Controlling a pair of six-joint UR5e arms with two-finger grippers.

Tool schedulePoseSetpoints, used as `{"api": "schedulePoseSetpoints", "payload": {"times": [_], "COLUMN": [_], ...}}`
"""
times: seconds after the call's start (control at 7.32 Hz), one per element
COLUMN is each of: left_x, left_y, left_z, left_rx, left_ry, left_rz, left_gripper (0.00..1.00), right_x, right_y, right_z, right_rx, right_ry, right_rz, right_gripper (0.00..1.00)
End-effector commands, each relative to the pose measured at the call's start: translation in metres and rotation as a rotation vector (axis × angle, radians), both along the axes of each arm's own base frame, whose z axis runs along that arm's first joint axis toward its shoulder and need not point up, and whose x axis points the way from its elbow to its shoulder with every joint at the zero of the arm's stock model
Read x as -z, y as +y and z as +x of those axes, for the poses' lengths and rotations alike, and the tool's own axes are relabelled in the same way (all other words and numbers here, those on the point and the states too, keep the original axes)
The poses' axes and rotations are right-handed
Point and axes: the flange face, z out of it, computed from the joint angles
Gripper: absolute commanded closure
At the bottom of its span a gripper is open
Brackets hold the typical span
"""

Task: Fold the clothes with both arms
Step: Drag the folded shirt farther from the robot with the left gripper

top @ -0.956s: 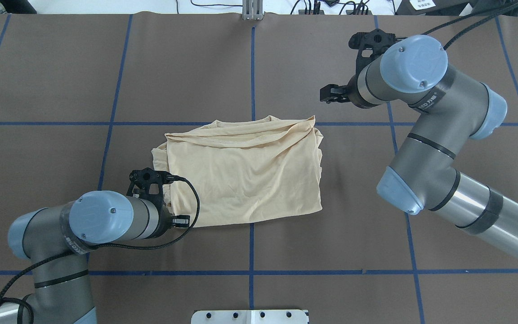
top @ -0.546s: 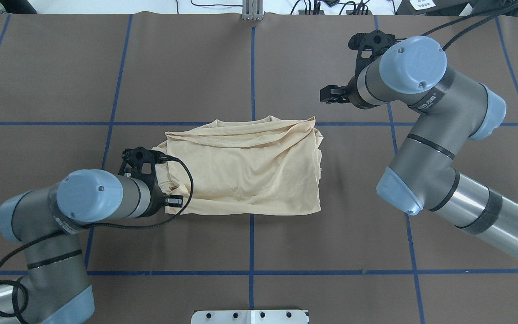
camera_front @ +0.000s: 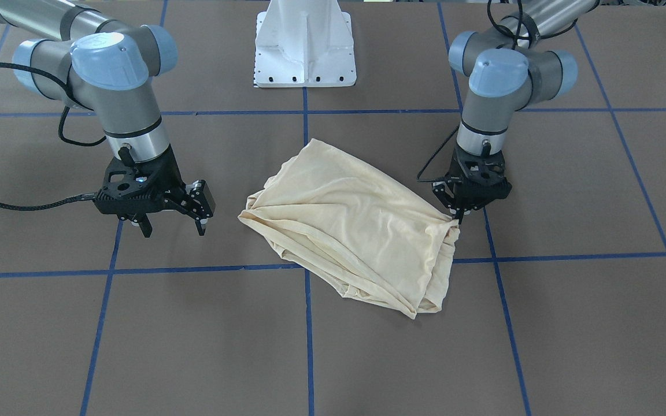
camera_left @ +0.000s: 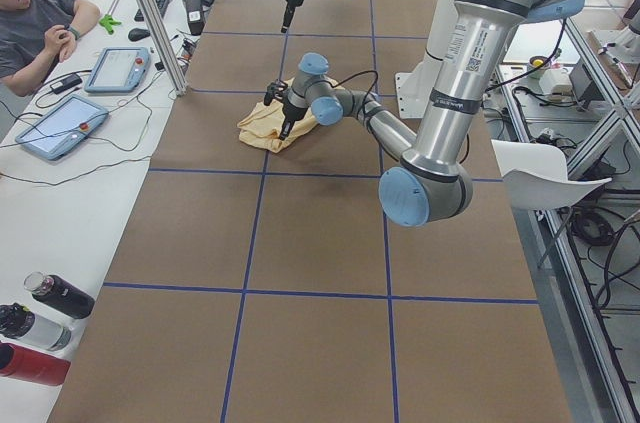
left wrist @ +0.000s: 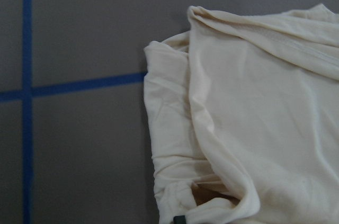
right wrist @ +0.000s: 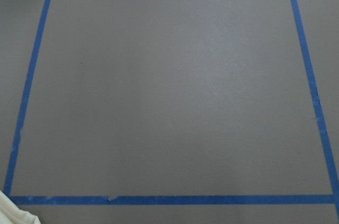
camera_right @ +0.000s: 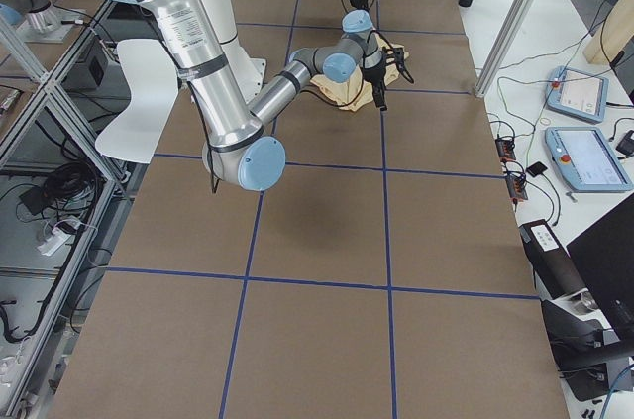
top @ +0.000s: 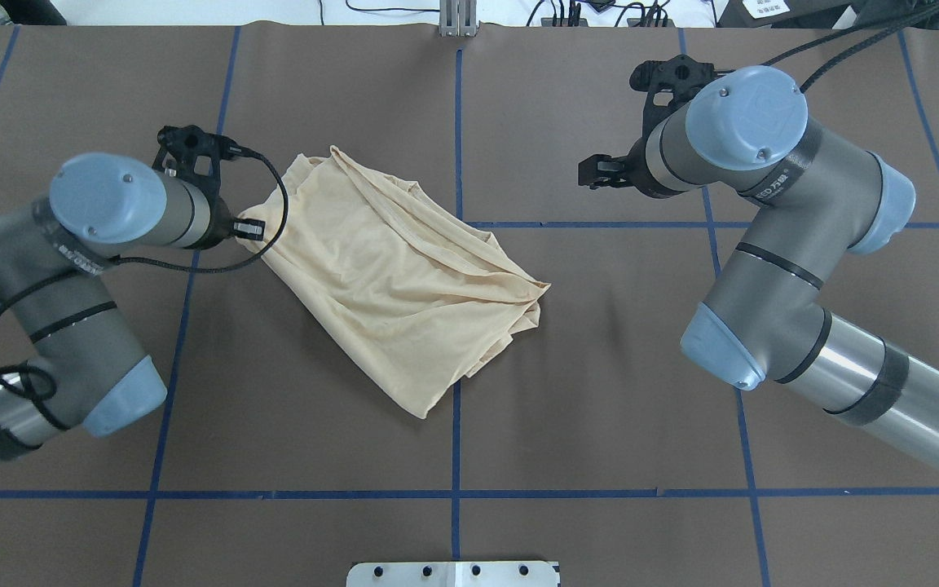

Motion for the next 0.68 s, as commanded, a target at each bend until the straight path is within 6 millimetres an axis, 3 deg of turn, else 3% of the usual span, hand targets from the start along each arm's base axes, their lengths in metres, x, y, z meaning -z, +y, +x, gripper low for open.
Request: {"api": "schedulePoseSetpoints", "payload": {"times": [0.0,0.14,0.27,0.41,0.55], "left_x": [-0.007,-0.005,0.023,0.044,0.036], "left_y": [-0.109,-0.157,-0.190,-0.200,-0.206], "left_z": [0.001,0.012,0.029,0.038,0.024], "left_rx": [0.076,0.078,0.081,0.077,0.086], "left_ry": [-0.008,-0.011,0.024,0.039,0.034], "left_rz": [0.045,0.089,0.121,0.129,0.123], "left_gripper": [1.00,1.00,1.00,1.00,0.72], "right_x": [-0.001,-0.001,0.000,0.003,0.007], "right_y": [0.000,0.000,0.001,0.003,0.008], "right_z": [0.000,0.000,-0.001,-0.005,-0.015], "right_rx": [0.001,0.002,0.003,0.003,0.011], "right_ry": [0.001,0.002,-0.001,-0.008,-0.013], "right_rz": [0.000,0.001,0.000,-0.004,-0.004], "right_gripper": [0.00,0.00,0.00,0.00,0.00]}}
